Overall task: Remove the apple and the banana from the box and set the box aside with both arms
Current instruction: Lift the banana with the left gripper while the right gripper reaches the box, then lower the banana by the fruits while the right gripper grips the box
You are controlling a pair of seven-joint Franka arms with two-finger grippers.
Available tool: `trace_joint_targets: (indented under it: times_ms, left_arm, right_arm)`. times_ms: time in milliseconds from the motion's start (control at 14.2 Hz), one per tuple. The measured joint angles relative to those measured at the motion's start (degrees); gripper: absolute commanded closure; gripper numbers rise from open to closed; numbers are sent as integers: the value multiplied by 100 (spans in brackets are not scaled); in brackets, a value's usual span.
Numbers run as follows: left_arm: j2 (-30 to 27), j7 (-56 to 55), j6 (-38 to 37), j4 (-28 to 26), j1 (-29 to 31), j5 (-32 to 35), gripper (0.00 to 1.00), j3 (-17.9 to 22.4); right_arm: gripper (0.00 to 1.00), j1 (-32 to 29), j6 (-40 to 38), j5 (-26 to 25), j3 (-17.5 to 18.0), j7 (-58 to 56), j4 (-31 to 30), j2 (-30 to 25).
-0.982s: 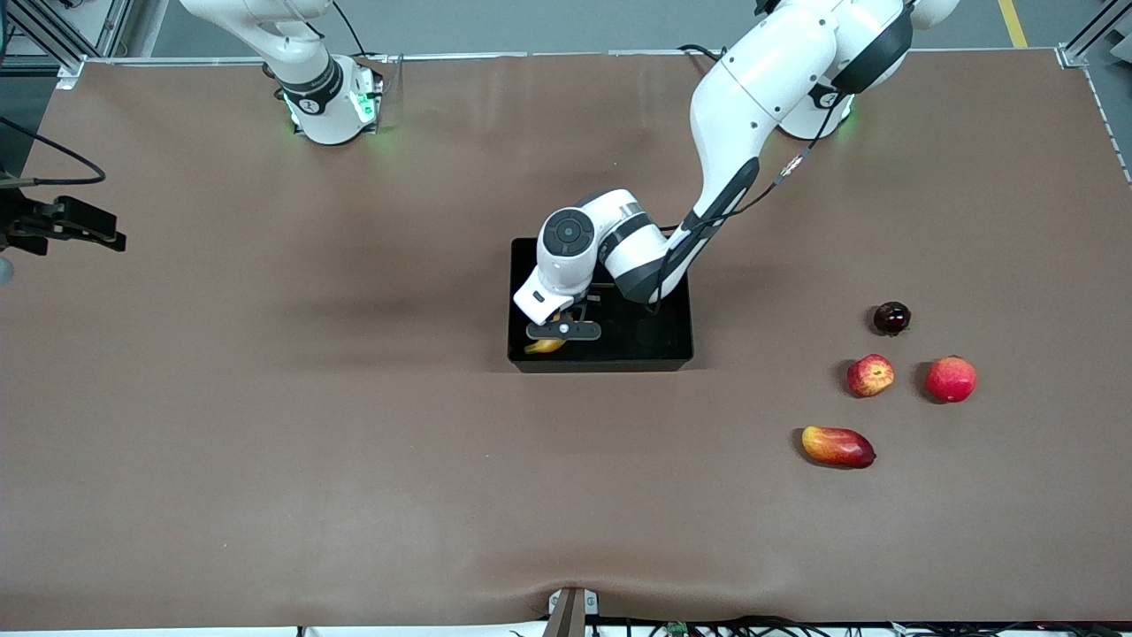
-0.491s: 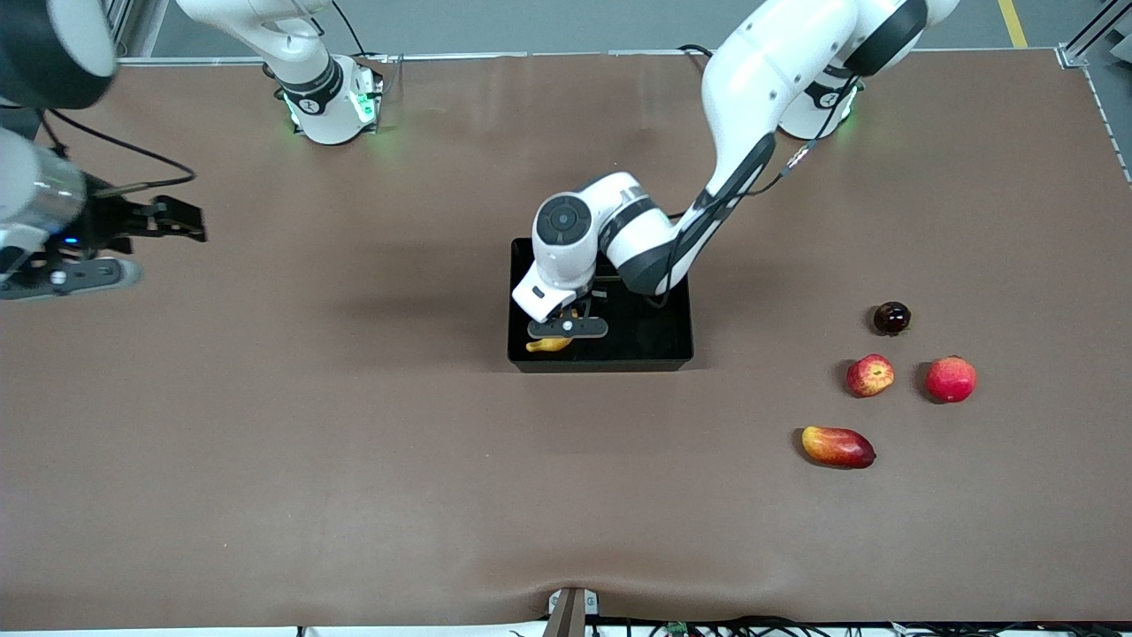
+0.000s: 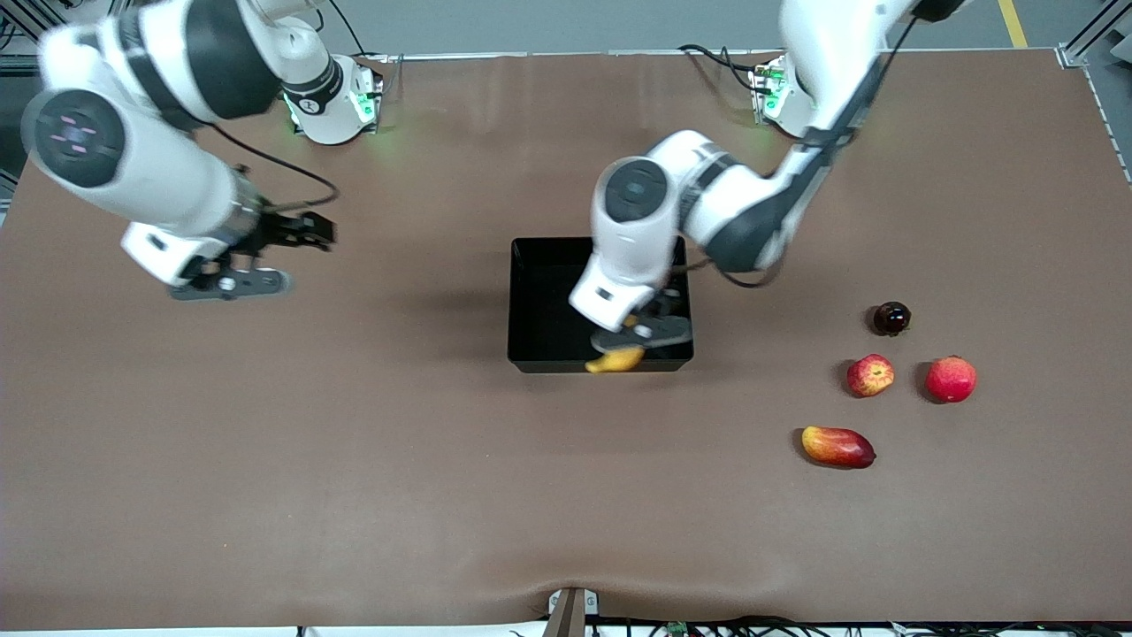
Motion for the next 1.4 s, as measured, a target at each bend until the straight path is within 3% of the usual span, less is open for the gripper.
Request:
trace_joint_targets:
  times_ms: [211,632,842,982,1053,1404]
  left_arm:
    - [-70,1102,-298,-53,960,0,100,20]
    - [-57,3601,-292,-167,2984,2,100,50]
    - [145,4336,68,-213,3604,27,100,72]
    - [413,4457,475,-237,3798,244,100,126]
    - [571,4537,714,-241,3872,352,100,146]
    - [1024,5013,1585,-202,3927,649,100,301]
  right_arm:
    - [0,567,796,137,6,824,-344,361]
    - [0,1463,2120,202,10,1549,-416,1426]
    - [38,1927,3009,204,13,1961,-425,1972]
    - [83,2031,3477,208,10,2047,-424,2299]
    - [100,2031,3630,258,5,2093,-422,2425]
    - [100,2040,3728,615,-3,2195,-335,2557]
